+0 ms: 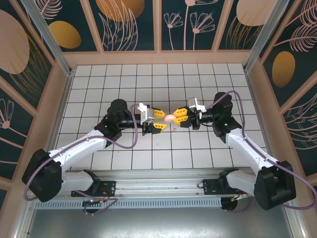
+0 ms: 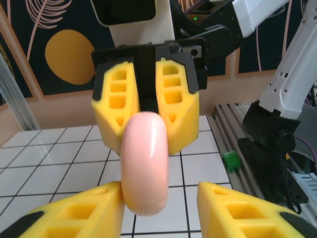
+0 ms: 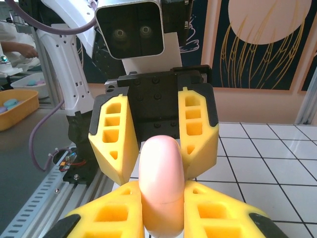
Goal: Insert wireless bluetooth earbuds into charging case
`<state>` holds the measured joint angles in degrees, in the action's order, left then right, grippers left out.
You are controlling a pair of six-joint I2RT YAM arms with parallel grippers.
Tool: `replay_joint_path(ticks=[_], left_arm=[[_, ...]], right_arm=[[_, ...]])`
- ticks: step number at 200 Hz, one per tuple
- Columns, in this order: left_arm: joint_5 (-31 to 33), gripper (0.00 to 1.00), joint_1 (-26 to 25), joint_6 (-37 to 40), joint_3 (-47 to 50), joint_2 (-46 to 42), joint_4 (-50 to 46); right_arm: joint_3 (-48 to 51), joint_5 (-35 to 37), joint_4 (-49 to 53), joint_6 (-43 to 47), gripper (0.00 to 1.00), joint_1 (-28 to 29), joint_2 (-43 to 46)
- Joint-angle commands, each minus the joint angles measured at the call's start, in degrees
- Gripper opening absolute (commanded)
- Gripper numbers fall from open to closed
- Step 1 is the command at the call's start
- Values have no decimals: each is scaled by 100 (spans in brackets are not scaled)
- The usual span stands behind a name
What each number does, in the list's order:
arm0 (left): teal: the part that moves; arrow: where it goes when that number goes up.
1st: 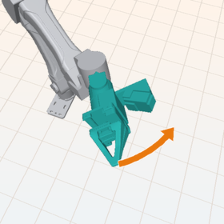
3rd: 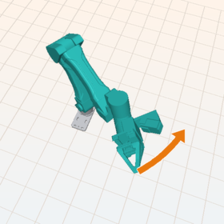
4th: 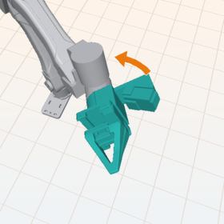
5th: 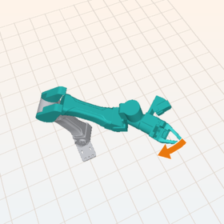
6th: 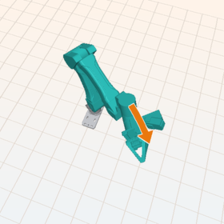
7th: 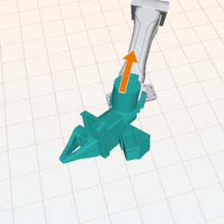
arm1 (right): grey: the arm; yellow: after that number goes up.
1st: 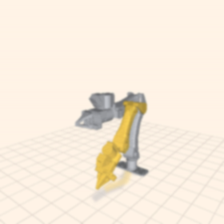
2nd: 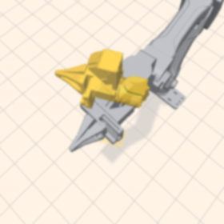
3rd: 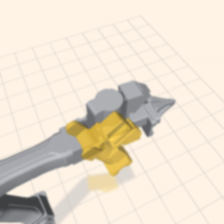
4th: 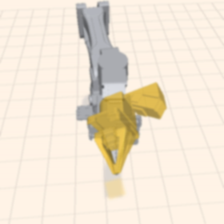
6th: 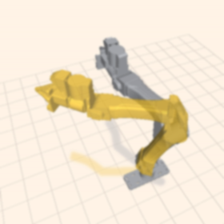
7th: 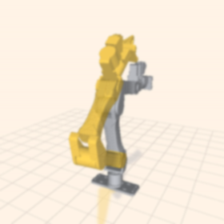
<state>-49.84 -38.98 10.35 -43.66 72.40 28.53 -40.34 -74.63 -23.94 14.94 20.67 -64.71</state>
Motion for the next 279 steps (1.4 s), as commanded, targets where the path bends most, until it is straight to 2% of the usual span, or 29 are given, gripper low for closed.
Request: replay_joint_path(ticks=[1,78,120,160,176,189,200,216,255,279], left_arm=[[-218,42,20,-229,94,54,494],[-49,39,20,-268,141,67,609],[-10,33,19,-270,133,48,601],[66,21,17,-255,138,8,584],[123,19,19,-177,138,-6,482],[143,19,20,-65,108,-18,321],[148,19,22,23,70,-20,188],[139,18,21,156,-1,-29,-15],[163,17,10,575,-186,-18,-602],[131,17,6,676,-221,-18,-747]], right_arm=[[37,1,-422,-187,20,94,-50],[100,159,-1030,-603,20,241,-161],[96,262,-1121,-678,20,355,-194],[158,343,-1270,-777,21,406,-205],[167,474,-1257,-808,27,411,-186],[176,649,-1241,-815,40,408,-158],[184,789,-1243,-841,45,403,-148],[169,899,-1261,-874,48,394,-167],[114,1000,-1328,-985,47,395,-244],[99,1419,-1242,-993,47,376,-246]])
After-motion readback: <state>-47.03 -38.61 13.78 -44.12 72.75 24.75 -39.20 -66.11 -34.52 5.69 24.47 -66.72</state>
